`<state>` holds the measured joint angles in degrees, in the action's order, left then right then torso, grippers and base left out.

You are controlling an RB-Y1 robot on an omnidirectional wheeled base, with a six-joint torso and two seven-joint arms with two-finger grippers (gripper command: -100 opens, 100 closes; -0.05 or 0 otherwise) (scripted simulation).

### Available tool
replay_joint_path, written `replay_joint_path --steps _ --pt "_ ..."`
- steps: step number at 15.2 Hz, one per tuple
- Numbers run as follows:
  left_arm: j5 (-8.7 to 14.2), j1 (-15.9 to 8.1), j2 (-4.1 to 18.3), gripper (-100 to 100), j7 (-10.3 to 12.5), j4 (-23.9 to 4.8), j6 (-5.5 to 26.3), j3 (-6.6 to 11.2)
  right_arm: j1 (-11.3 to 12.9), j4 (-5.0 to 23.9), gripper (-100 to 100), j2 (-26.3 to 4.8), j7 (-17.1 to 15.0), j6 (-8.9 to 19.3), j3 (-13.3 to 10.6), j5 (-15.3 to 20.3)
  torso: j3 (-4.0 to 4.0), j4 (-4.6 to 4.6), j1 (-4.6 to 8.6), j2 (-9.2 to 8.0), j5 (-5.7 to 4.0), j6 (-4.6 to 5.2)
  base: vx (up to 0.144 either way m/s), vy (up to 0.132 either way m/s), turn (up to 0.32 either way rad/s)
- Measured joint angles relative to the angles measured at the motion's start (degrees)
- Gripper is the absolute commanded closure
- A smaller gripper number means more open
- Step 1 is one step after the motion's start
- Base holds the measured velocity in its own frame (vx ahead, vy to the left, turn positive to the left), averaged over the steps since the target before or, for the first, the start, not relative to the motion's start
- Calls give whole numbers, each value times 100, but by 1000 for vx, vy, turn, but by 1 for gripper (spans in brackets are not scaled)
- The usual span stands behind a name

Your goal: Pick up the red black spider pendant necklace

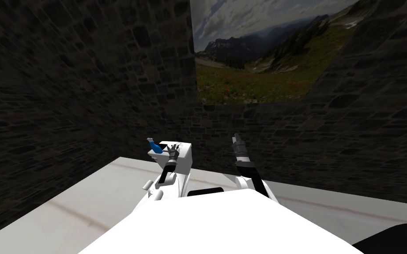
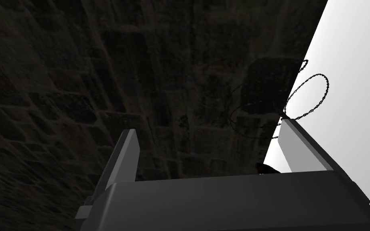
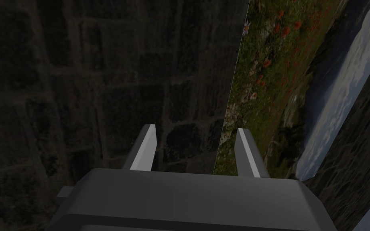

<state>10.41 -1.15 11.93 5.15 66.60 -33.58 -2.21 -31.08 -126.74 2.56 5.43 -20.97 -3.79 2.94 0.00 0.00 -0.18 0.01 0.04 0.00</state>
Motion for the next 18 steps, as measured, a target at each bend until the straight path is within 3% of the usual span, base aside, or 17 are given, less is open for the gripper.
replay_joint_path --steps 8,10,13,14,18 --pt "203 -465 -157 -100 17 -972 -142 39 0 0 0 0 0 0 0 0 29 -20 -27 38 14 2 1 47 -37" --pt "230 -505 -182 -100 11 -1047 -128 48 0 0 0 0 0 0 0 0 41 -28 -32 55 17 -2 1 7 -3" --pt "242 -656 -108 -100 -5 -923 58 93 0 0 0 1 0 0 -1 0 46 -27 -8 66 10 0 3 -37 18" --pt "244 -674 -94 100 5 -930 72 96 0 0 0 1 0 0 -1 0 47 -28 -9 66 10 0 2 -10 2" --pt "244 -674 -96 100 5 -929 73 96 0 0 0 0 0 0 0 0 46 -27 -21 65 13 -1 0 0 0"
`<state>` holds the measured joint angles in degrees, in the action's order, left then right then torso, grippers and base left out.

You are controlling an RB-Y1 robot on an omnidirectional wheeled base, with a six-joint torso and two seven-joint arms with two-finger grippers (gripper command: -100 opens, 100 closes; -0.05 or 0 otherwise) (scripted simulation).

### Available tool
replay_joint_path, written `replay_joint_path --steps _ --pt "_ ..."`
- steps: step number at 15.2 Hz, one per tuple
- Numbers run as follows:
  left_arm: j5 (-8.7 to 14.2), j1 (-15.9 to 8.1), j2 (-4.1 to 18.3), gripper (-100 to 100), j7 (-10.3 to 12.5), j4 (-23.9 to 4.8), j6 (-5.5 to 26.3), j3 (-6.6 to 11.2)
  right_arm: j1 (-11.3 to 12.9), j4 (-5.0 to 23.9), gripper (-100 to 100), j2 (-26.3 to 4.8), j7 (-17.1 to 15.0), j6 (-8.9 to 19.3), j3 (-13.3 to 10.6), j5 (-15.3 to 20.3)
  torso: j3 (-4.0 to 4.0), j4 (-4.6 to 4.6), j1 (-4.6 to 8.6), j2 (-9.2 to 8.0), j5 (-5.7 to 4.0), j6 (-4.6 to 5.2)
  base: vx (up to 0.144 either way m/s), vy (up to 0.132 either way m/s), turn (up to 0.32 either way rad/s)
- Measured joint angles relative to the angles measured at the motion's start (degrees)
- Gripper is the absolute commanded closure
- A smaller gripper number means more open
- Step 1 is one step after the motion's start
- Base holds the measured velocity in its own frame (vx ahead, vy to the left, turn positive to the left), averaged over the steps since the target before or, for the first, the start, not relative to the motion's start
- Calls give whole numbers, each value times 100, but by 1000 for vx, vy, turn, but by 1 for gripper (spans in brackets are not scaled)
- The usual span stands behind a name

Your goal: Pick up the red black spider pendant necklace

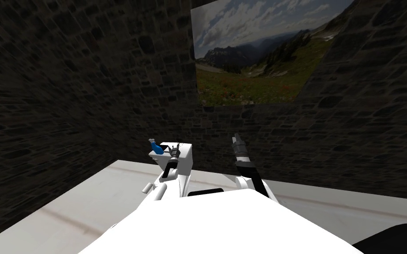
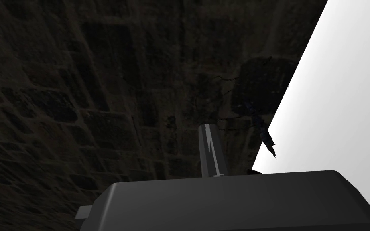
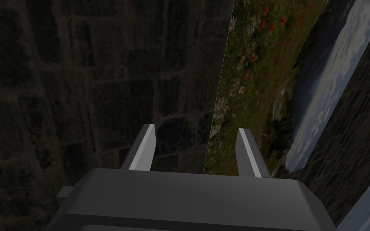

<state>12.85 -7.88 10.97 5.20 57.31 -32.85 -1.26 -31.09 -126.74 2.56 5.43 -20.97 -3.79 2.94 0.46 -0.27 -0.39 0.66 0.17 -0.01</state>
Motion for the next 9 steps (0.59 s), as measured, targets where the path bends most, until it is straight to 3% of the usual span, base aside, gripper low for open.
replay_joint_path --steps 3,4,9 --pt "-10 84 -65 100 -3 -110 -122 -29 0 0 0 0 0 0 0 0 0 -1 -15 -1 3 -1 0 31 -22" --pt "-10 91 -68 -100 0 -132 -156 -33 0 0 0 0 0 0 0 0 -1 0 -14 -1 3 0 8 17 11" --pt "25 -130 -4 -100 33 -95 137 36 0 0 0 0 0 0 0 0 5 -2 -8 10 1 0 22 15 11"
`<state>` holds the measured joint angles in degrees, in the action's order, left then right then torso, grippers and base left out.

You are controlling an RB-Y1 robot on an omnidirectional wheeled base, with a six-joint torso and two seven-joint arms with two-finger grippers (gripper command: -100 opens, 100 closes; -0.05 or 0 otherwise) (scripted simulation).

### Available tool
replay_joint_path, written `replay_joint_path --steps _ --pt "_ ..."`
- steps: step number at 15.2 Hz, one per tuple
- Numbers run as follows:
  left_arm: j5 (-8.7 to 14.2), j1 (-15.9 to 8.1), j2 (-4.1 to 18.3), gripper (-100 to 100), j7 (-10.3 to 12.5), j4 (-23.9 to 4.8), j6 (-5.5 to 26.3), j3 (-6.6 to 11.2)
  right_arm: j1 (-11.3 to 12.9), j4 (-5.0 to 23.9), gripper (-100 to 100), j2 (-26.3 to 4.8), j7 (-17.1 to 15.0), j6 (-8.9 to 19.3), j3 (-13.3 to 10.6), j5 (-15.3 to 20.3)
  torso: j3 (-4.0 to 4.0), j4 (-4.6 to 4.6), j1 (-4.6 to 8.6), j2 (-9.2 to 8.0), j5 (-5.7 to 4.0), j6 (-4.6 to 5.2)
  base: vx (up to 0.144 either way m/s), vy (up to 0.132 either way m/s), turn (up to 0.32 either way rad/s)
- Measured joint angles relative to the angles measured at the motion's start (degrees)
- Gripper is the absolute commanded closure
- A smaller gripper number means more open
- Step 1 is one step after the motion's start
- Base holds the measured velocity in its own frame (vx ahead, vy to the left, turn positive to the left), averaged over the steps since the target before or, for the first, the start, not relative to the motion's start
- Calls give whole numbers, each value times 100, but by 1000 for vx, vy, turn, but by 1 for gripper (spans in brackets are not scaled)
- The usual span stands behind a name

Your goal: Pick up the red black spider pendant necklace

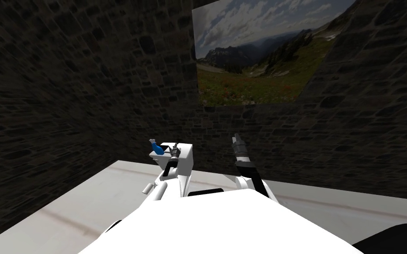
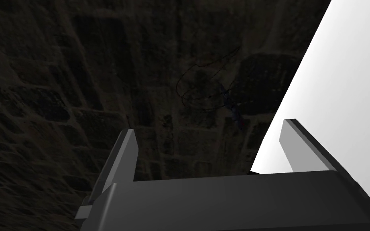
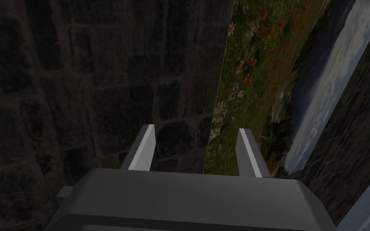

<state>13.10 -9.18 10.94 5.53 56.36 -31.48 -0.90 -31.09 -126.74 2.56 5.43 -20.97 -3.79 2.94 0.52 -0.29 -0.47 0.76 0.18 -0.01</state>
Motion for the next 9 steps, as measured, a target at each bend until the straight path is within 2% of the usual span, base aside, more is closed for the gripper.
replay_joint_path --steps 4,6,8,9 --pt "29 -208 60 -100 30 -18 248 56 0 0 0 0 0 0 0 0 0 0 -1 0 0 0 18 14 7" --pt "32 -310 97 -100 45 -79 265 67 0 0 0 0 0 0 0 0 -3 1 8 -4 -2 1 -1 -31 14" --pt "38 -361 140 -100 39 74 384 99 0 0 0 1 0 0 -1 0 -5 3 19 -8 -5 0 1 -31 11" --pt "40 -361 148 100 39 108 422 103 0 0 0 1 0 0 -1 0 -5 2 17 -8 -4 0 1 -8 2"
